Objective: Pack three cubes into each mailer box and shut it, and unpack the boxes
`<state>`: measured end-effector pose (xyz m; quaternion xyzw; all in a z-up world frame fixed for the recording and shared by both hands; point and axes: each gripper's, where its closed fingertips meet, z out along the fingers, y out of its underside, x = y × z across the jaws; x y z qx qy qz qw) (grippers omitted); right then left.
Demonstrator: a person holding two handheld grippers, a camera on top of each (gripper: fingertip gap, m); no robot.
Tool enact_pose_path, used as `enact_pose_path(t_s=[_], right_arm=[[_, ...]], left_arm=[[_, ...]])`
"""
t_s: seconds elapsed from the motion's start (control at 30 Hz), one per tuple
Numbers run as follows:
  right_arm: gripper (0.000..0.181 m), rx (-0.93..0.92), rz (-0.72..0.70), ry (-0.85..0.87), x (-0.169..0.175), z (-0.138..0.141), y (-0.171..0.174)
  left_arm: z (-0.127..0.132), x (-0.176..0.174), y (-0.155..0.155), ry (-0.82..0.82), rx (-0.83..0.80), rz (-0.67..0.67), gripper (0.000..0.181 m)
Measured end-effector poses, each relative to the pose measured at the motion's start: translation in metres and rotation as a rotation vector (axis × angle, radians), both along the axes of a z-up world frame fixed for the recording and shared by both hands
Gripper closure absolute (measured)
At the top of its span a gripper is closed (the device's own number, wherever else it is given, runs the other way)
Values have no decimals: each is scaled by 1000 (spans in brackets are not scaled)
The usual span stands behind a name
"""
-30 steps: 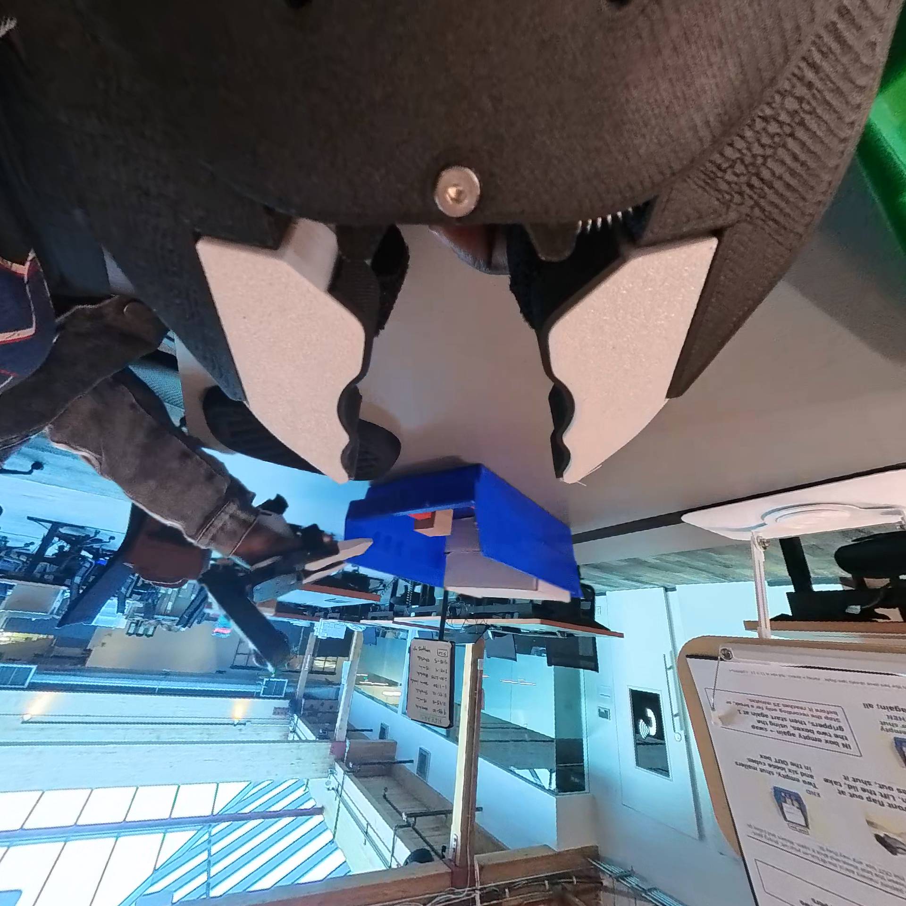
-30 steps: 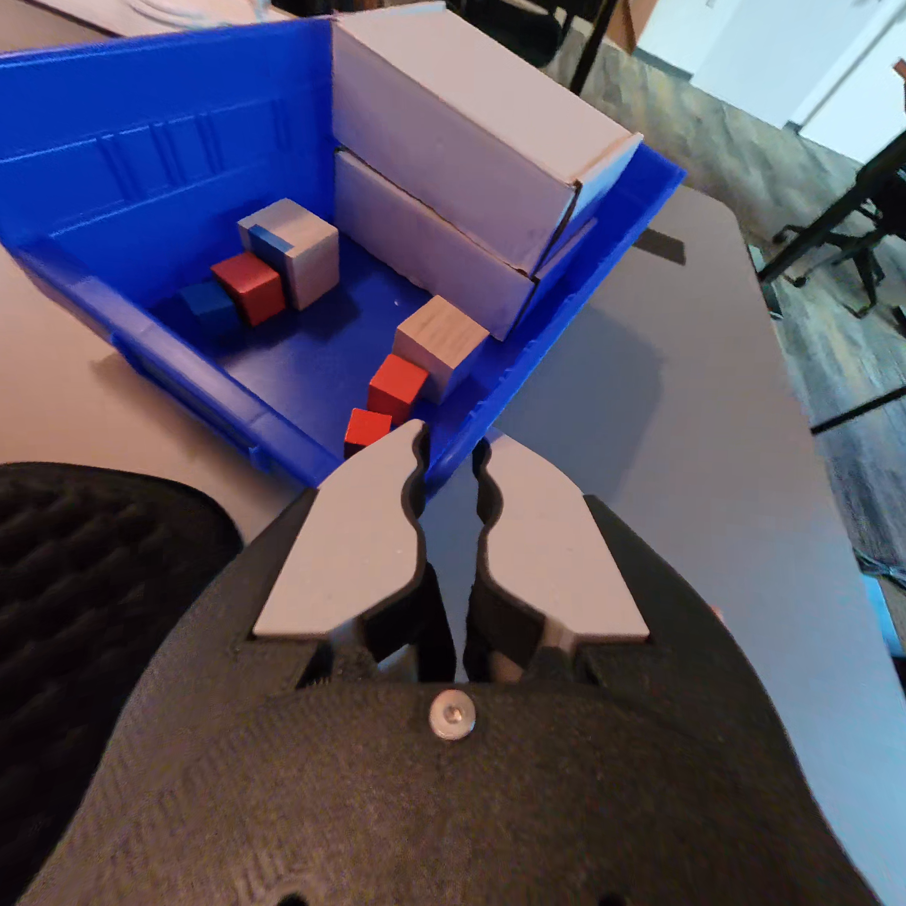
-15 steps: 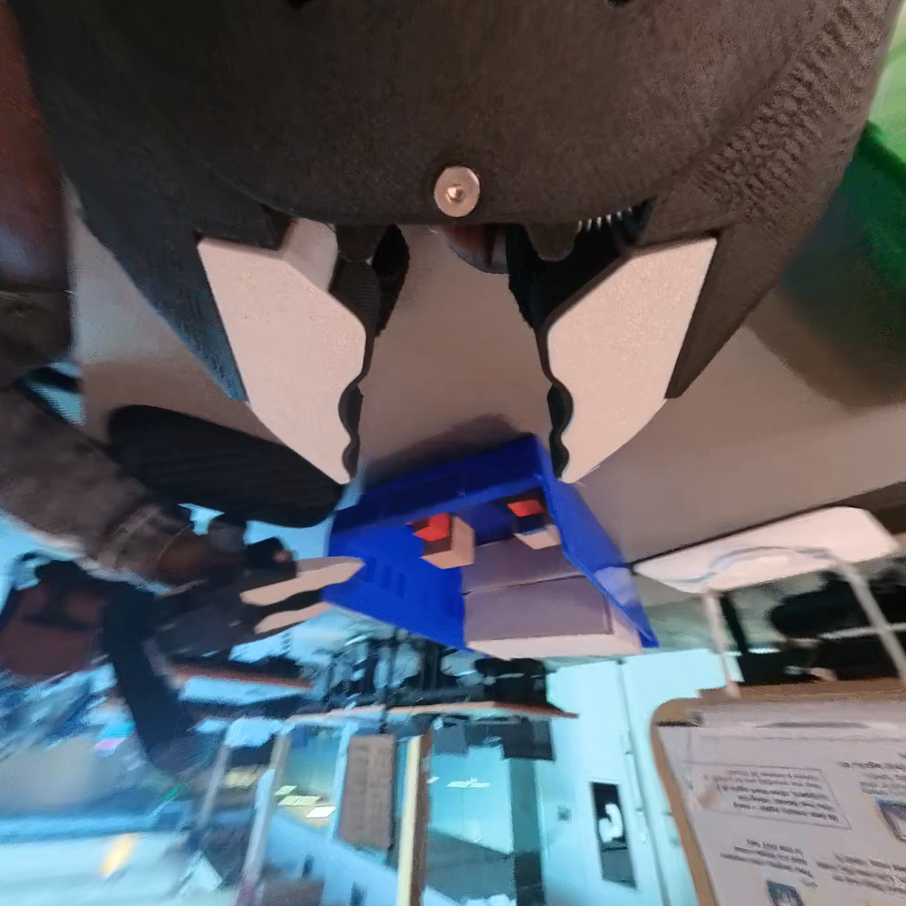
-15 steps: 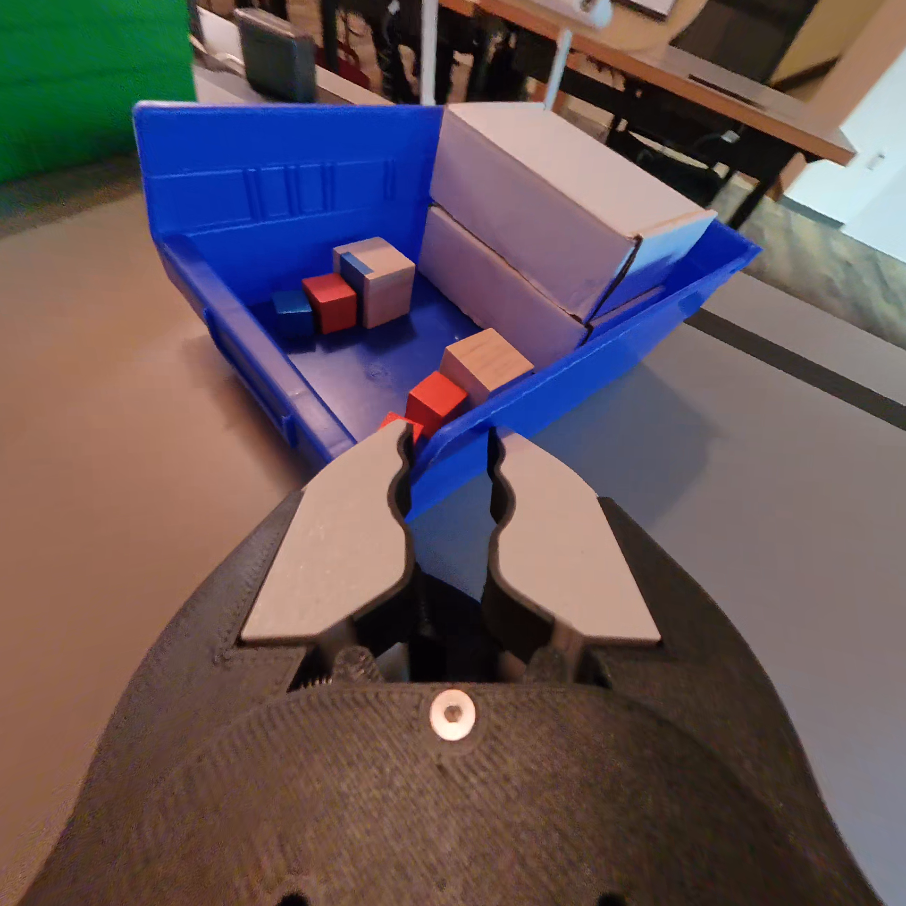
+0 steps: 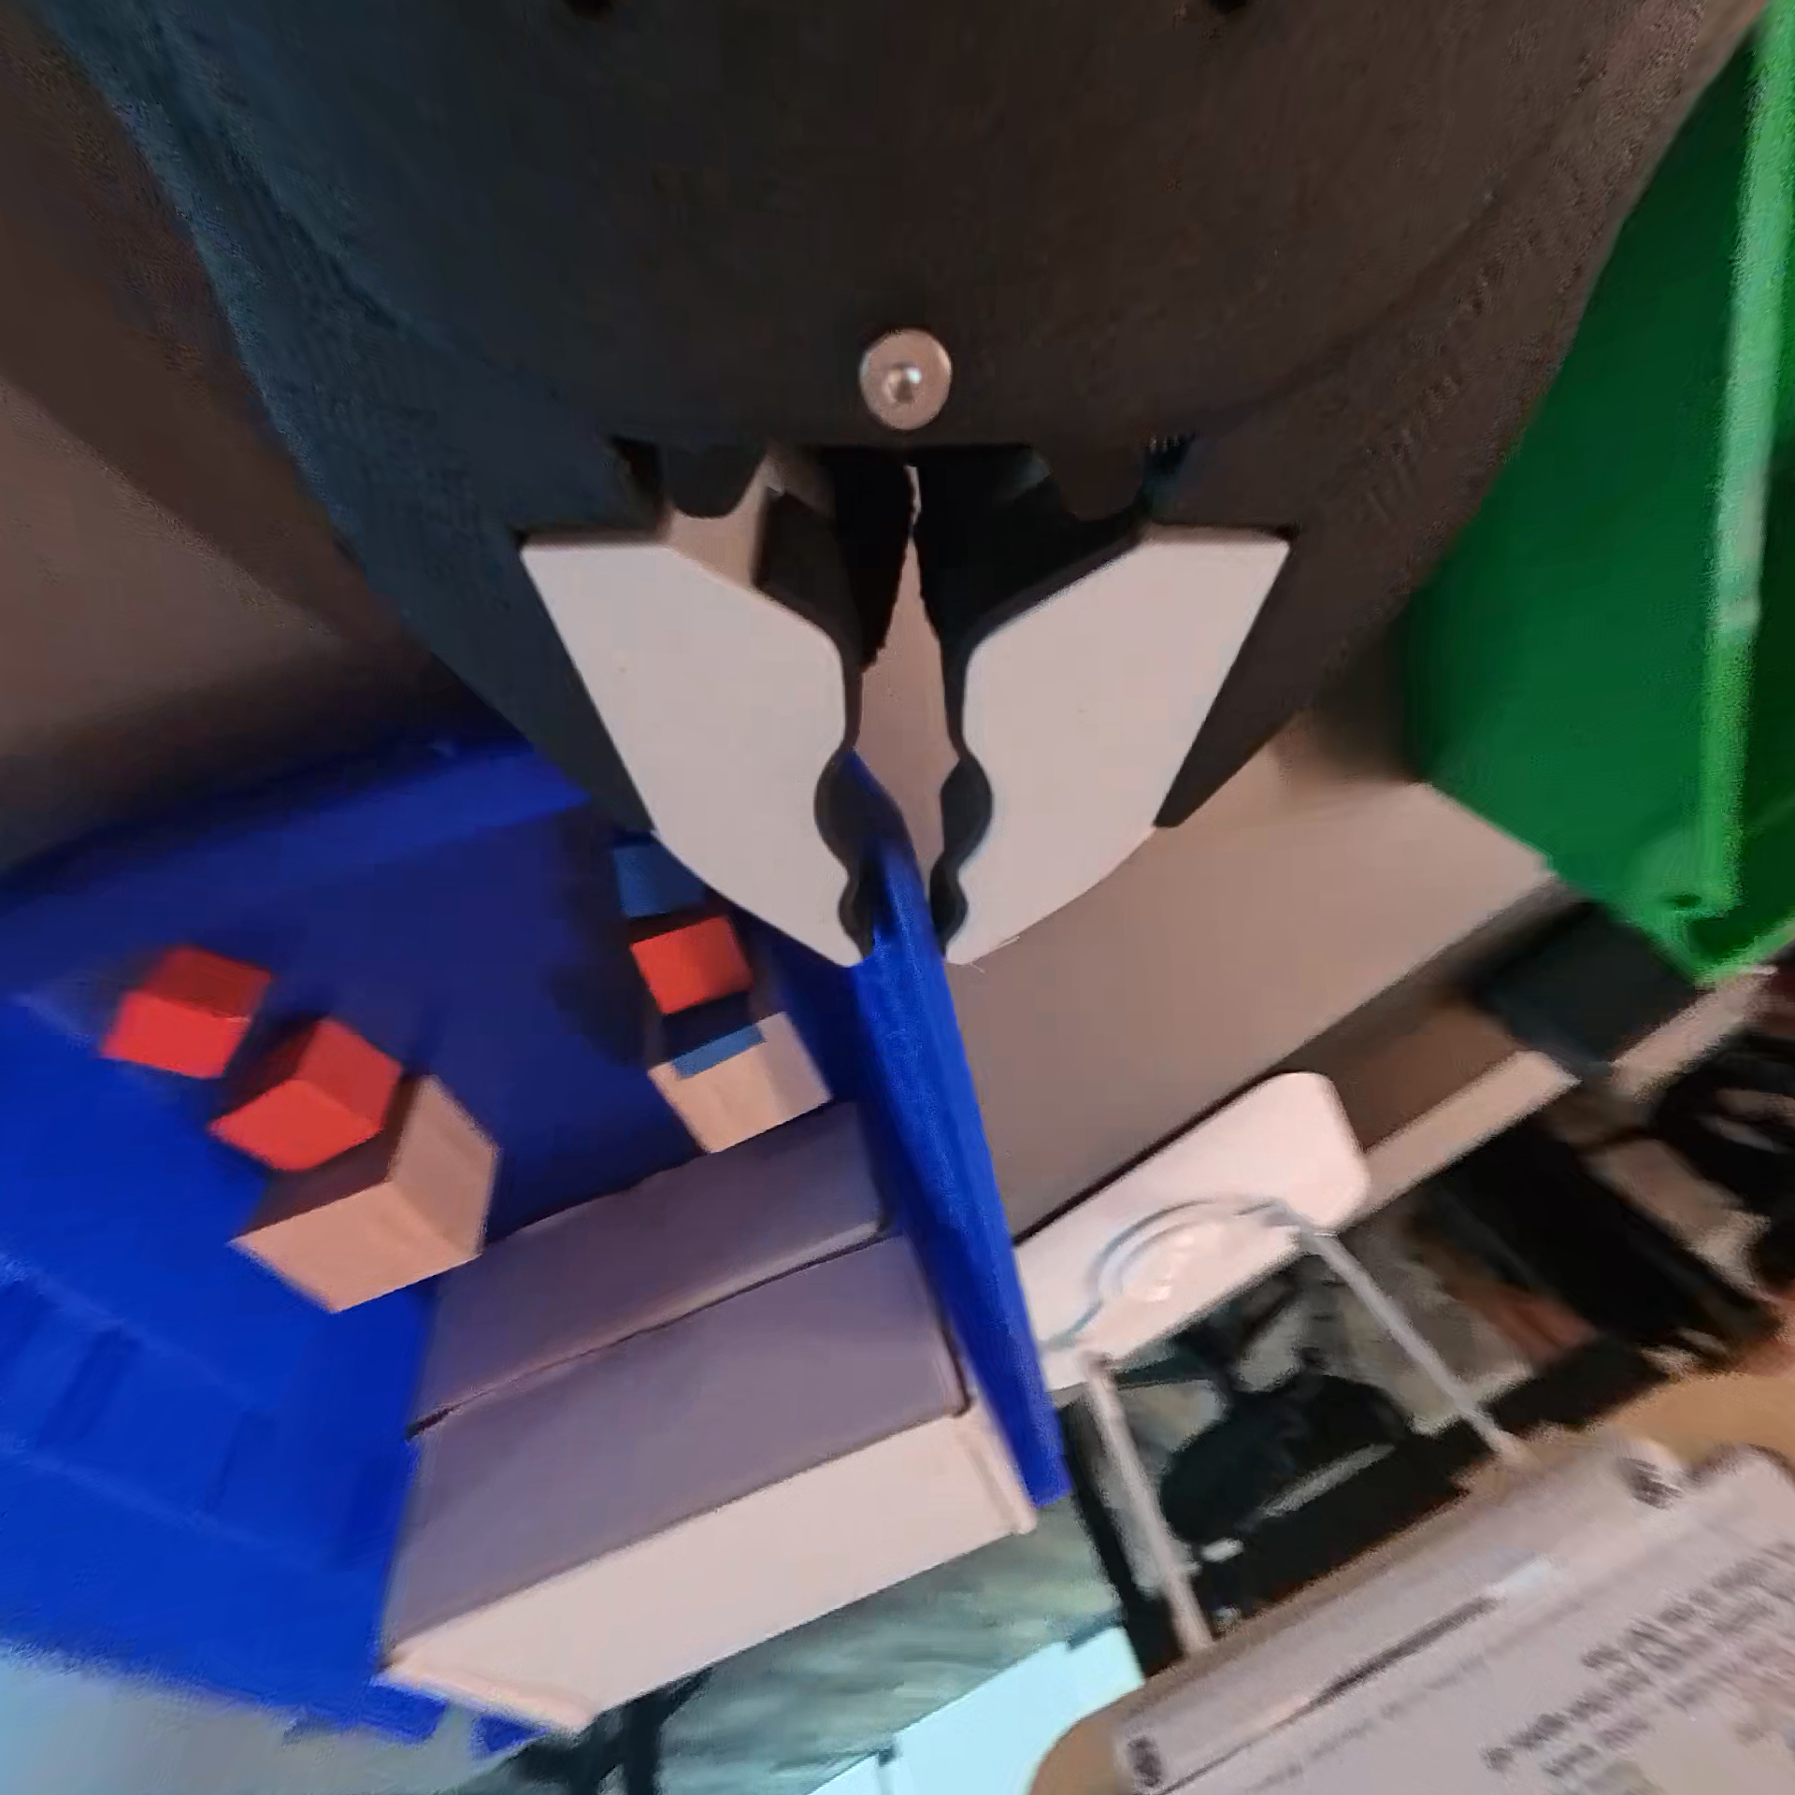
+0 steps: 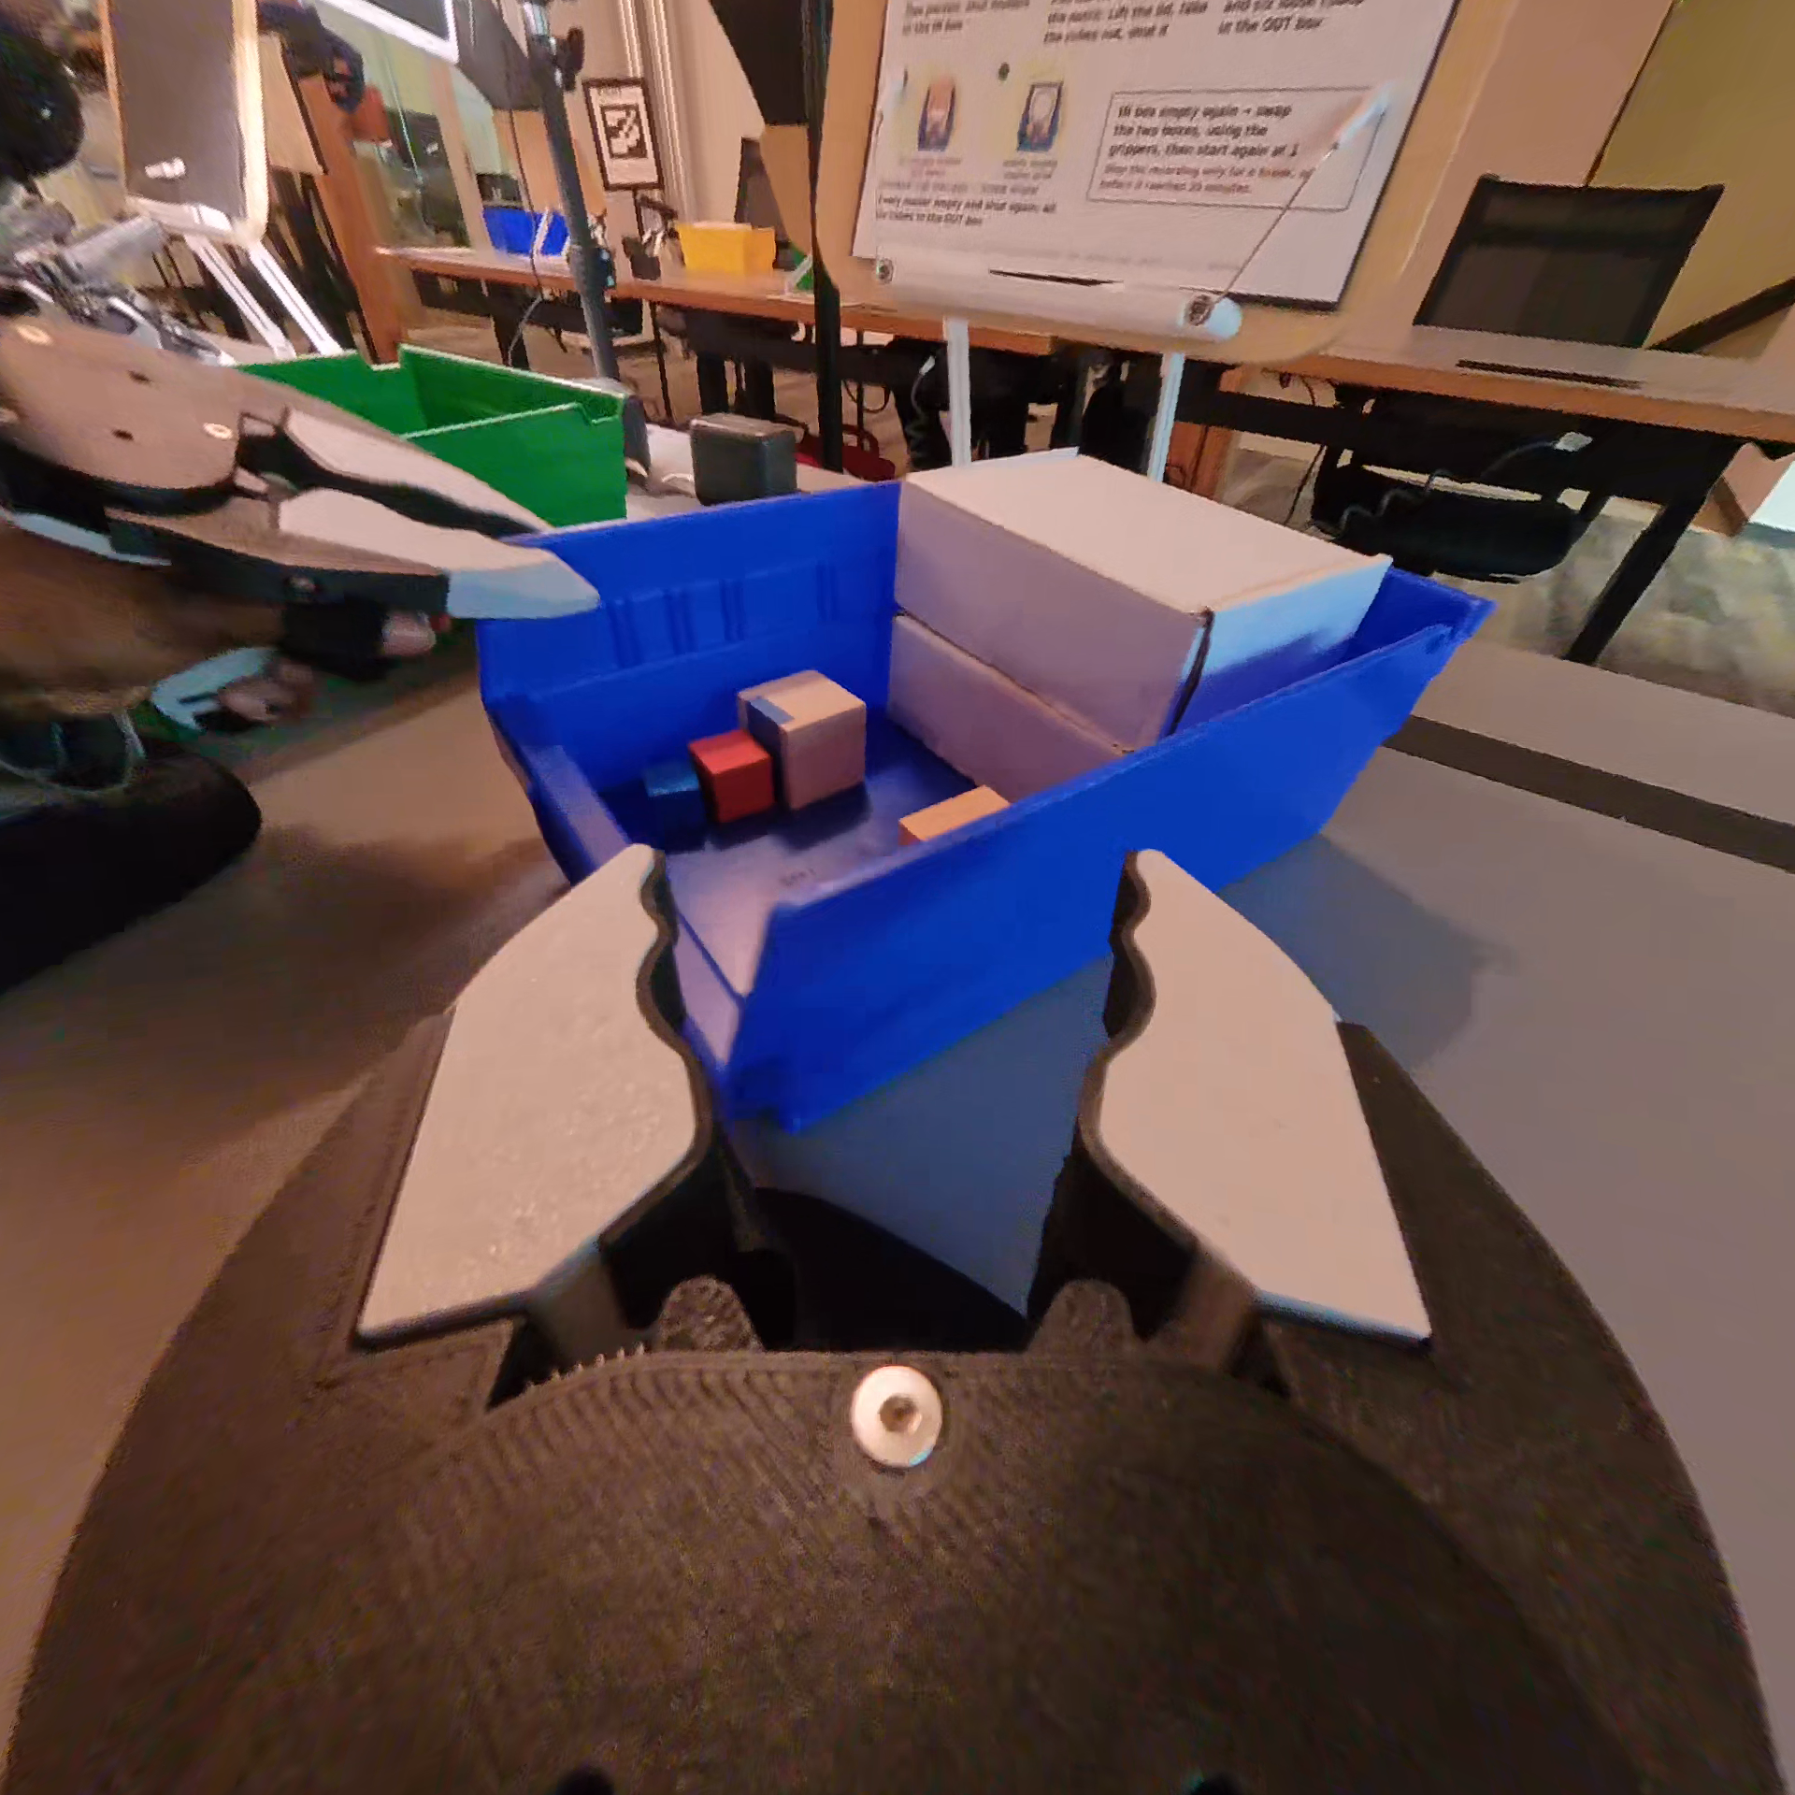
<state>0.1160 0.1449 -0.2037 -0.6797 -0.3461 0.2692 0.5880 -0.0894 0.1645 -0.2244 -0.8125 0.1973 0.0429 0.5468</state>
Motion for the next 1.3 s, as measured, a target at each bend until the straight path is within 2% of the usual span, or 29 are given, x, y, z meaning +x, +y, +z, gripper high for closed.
enact_pose_path(t_s=[0.07,0.13,0.23,0.47,0.63,0.93,1.03,1.1,1.17,1.2,1.3], right_arm=[[92,15,7,6,-1,2,-1],[99,14,-6,39,2,6,0],[101,33,-38,46,7,9,4],[103,55,-34,32,6,9,2],[105,58,-38,37,6,10,3],[106,73,-46,16,7,9,4],[106,74,-44,19,7,9,3],[104,78,-37,32,6,11,3],[102,79,-34,53,7,13,3],[101,77,-31,60,7,14,3],[99,76,-25,71,6,15,2]], left_arm=[[0,-20,-2,75,34,75,169],[0,-32,-9,38,16,118,169],[1,-57,-24,120,35,232,167],[3,-86,-71,201,90,440,165],[3,-114,-89,221,99,561,165],[4,-141,-106,223,96,648,164],[3,-135,-108,142,108,596,166],[-4,-110,-118,57,51,398,160],[-1,-80,-135,-53,31,123,119],[10,-74,-146,-95,52,28,116],[47,-92,-179,-171,150,-82,111]])
